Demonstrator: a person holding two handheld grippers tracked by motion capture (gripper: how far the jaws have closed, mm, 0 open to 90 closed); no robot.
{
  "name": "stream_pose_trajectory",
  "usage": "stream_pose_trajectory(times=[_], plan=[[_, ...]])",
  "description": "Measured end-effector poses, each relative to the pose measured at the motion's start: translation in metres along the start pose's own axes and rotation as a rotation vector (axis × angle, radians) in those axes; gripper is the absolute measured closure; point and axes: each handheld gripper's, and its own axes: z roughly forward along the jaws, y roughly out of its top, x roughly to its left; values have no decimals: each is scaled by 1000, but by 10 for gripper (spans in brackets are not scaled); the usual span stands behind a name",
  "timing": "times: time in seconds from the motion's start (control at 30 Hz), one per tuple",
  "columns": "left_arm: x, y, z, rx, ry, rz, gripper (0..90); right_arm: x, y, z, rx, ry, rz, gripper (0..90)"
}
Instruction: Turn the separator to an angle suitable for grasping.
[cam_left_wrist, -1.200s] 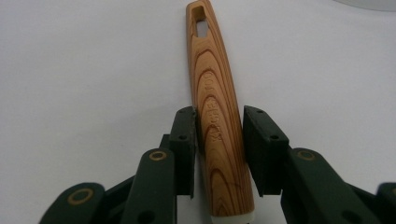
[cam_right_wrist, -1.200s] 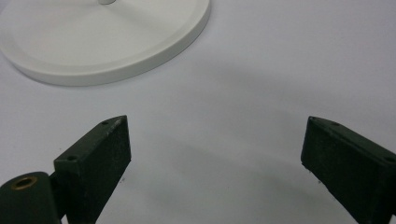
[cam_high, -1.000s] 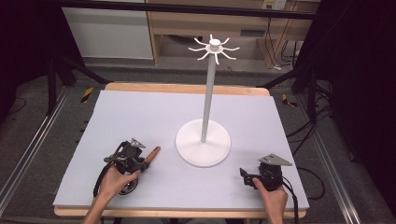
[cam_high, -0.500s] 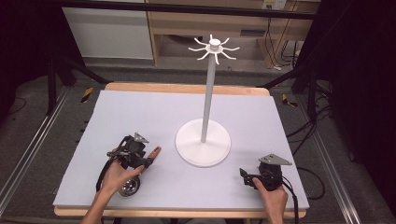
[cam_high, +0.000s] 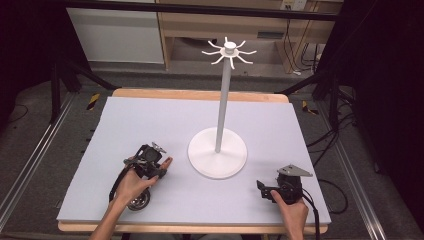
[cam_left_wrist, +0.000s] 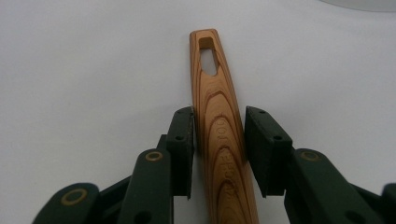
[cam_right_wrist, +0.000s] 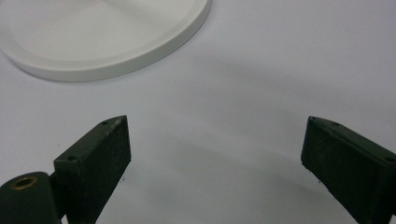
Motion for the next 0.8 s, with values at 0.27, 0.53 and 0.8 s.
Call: stream_pose_trajectory(times=[0.27,0.53,0.8], plan=[[1,2,1,21,-6,-1,624,-1,0,1,3,3,-2,88],[-2,6,2,50,15,-22,624,-1,0,2,12,8,0,88],[-3,12,2,89,17,-33,656,-1,0,3,14,9,-2,87]])
